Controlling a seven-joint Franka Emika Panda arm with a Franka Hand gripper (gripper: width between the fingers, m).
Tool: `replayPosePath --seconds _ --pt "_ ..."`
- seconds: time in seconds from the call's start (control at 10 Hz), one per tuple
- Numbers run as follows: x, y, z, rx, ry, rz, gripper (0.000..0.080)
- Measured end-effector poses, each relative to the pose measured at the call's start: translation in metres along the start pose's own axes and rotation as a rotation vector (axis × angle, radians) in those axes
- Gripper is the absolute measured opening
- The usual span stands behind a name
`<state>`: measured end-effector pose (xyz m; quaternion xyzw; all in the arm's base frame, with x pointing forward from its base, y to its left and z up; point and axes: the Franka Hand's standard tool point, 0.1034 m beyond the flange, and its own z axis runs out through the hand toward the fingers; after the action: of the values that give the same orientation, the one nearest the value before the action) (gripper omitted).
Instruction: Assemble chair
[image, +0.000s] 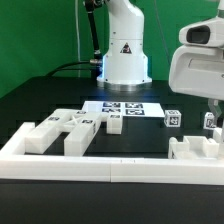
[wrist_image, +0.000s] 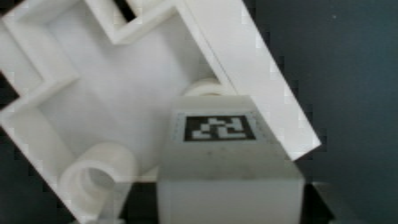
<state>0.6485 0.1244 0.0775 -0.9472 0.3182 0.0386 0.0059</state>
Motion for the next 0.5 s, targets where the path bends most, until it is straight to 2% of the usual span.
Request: replayPosePath --seconds 0.3,0.5 --pt "0.0006 0.0011 0.0002 0.001 -0.003 0.202 0.0291" --pt "0.0006 0.0013 0.0006 0.001 -0.004 0.221 0.0291"
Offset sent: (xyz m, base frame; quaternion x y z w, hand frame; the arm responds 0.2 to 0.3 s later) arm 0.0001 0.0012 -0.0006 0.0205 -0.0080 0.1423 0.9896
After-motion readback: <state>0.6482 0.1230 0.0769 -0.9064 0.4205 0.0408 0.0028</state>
